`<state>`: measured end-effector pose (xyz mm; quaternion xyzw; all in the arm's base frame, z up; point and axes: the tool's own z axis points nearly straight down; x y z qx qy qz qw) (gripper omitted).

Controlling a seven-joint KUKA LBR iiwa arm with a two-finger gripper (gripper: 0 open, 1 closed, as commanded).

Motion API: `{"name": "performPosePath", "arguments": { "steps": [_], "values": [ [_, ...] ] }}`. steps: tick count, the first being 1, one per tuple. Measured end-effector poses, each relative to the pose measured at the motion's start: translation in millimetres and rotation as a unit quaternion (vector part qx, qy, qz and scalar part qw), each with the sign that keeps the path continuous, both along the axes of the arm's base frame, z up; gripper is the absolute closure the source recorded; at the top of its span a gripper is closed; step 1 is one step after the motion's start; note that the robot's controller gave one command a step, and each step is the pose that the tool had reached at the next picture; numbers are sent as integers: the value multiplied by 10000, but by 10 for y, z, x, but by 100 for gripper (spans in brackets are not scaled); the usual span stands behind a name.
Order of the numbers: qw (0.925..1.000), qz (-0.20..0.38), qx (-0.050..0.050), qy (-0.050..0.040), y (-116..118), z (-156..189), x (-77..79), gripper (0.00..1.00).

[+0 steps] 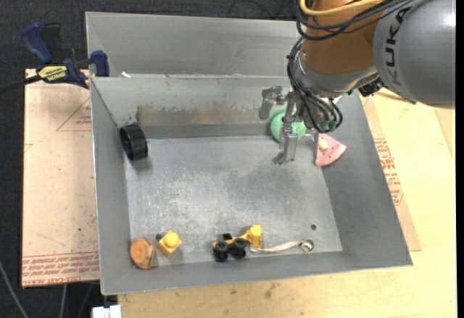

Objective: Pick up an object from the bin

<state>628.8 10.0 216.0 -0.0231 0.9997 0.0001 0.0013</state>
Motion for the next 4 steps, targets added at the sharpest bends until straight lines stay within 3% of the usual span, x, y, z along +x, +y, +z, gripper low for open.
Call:
{"name": "performPosePath", "arguments": {
  "steps": [1, 2, 3, 4],
  "values": [
    [9999, -156, 6, 8, -3, 70, -368, 0],
    [9998, -211, 5, -39, -39, -334, -405, 0],
    [10000, -69, 4, -7, 9, -1013, -928, 0],
    [9987, -506, 4, 30, 142, -1382, -1141, 0]
  ]
}}
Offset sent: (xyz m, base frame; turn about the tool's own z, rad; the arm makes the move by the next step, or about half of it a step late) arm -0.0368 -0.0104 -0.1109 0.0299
